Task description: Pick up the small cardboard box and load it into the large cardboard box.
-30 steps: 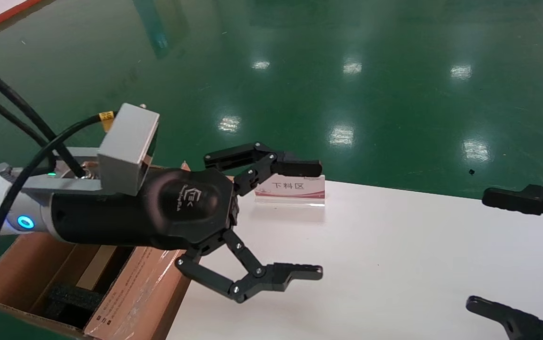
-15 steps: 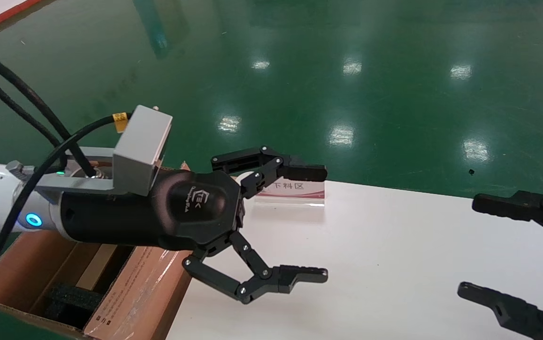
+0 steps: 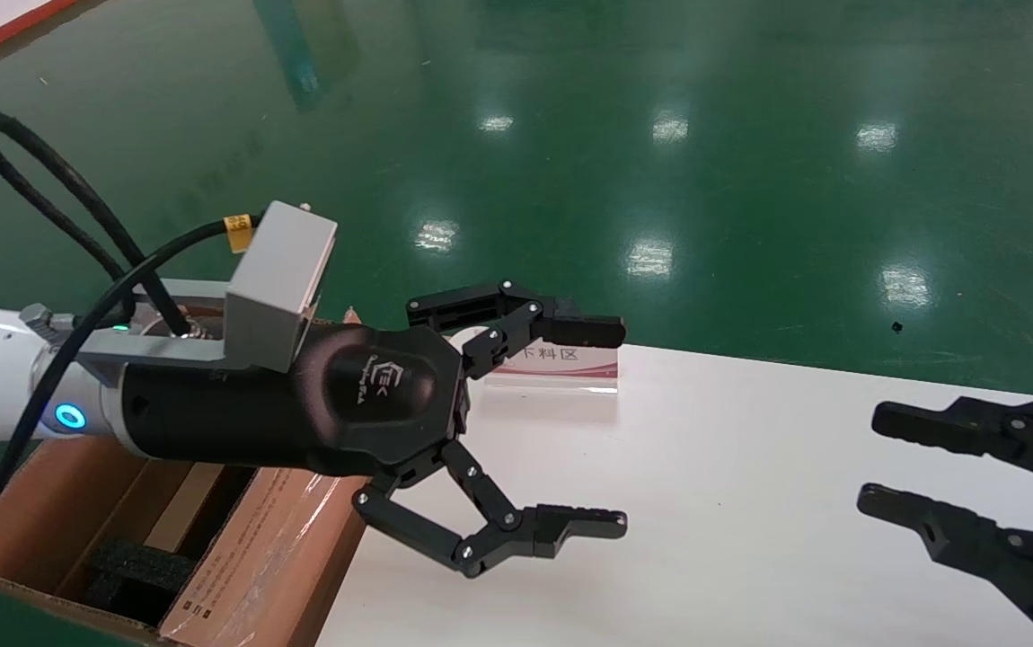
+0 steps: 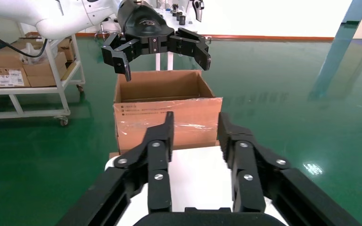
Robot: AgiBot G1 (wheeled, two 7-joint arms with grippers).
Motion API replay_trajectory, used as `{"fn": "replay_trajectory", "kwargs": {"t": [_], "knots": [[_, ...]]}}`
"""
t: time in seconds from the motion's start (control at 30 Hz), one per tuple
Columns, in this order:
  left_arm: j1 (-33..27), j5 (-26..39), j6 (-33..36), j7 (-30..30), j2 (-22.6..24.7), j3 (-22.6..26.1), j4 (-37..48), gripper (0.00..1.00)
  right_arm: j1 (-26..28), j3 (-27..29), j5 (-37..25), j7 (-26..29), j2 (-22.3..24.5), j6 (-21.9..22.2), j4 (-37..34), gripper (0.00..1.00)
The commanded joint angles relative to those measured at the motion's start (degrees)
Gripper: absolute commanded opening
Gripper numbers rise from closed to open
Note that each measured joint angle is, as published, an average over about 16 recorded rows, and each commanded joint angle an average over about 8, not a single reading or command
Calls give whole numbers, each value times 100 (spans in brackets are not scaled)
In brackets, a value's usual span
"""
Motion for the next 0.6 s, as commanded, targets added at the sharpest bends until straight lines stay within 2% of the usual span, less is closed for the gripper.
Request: {"fn": "replay_trajectory", "kwargs": {"t": [0.03,0.07,0.3,0.33,0.6], "knots": [[-7,1,-2,-1,0,10,1,100,0,0,0,0,0,0,0,0],[-9,2,-3,-1,0,13,2,100,0,0,0,0,0,0,0,3],[-21,4,-6,-3,0,30,4,100,0,0,0,0,0,0,0,91],[-22,4,-7,-3,0,32,4,100,0,0,0,0,0,0,0,100],[-27,6,-10,-6,0,41,7,100,0,0,0,0,0,0,0,100]]}}
